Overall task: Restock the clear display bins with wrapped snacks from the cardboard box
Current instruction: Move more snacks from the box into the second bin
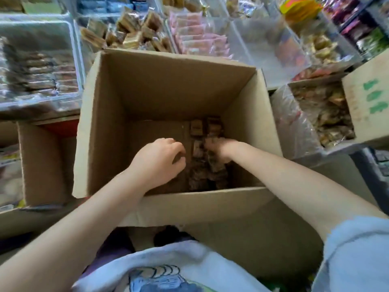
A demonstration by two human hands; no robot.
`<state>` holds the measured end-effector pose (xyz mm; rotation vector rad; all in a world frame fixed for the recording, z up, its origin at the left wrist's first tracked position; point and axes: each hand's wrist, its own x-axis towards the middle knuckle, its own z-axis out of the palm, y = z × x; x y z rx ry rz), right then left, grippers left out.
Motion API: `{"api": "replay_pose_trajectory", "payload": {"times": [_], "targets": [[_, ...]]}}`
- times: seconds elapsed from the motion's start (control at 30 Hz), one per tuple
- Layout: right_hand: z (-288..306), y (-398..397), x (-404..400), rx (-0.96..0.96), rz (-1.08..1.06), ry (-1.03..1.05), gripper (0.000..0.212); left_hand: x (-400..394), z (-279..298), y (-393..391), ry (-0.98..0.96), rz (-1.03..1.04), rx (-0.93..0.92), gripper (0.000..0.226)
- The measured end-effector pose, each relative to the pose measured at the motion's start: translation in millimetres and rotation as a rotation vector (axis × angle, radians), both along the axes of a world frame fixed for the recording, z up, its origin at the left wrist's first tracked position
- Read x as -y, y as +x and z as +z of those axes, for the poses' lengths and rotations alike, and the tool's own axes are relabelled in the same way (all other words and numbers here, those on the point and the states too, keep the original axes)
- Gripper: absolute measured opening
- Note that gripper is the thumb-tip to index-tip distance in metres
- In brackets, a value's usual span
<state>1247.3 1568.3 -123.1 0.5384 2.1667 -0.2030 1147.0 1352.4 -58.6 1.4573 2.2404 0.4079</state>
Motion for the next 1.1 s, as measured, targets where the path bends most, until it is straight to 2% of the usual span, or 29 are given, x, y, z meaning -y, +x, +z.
{"api": "replay_pose_trajectory", "payload": {"times": [0.17,0.27,0.37,0.47,0.5,0.57,0.63,0.73,0.8,0.9,1.0,1.1], "targets": [[-19.1,6.4,7.7,0.153,0.372,0.149,0.069,-0.6,-4.6,-10.6,0.0,0.167,0.125,0.027],[-16.3,-4.8,0.7,0.034,0.287,0.078,0.072,1.2,-4.8,-13.9,0.037,0.237,0.146,0.028],[15.1,-26.3,-7.7,-0.239,-0.151,-0.223,0.068,3.3,-3.8,-14.7,0.091,0.28,0.173,0.03],[54.1,-42.4,-4.3,-0.378,-0.633,-0.797,0.039,6.8,1.2,-16.3,0.243,0.332,0.204,0.046],[68.3,-44.4,0.5,-0.37,-0.741,-1.014,0.038,8.4,4.4,-17.5,0.305,0.33,0.205,0.057],[91.4,-48.8,11.3,-0.352,-0.814,-1.341,0.05,12.7,12.8,-22.1,0.41,0.285,0.179,0.077],[107.7,-58.9,26.3,-0.354,-0.816,-1.524,0.058,19.0,23.6,-30.6,0.478,0.266,0.149,0.086],[121.7,-85.0,54.9,-0.316,-0.845,-1.758,0.066,35.4,40.0,-58.2,0.528,0.311,0.059,0.081],[130.3,-107.0,76.9,-0.3,-0.872,-1.856,0.071,51.4,46.4,-85.6,0.555,0.32,0.075,0.077],[141.2,-149.8,108.8,-0.329,-0.84,-1.817,0.066,81.8,51.1,-128.7,0.56,0.266,0.128,0.074],[148.2,-200.7,138.6,-0.382,-0.712,-1.618,0.045,114.2,50.0,-175.0,0.563,0.22,0.106,0.074],[145.5,-258.5,162.9,-0.444,-0.716,-1.374,0.03,148.7,38.8,-227.0,0.6,0.273,0.094,0.084]]}}
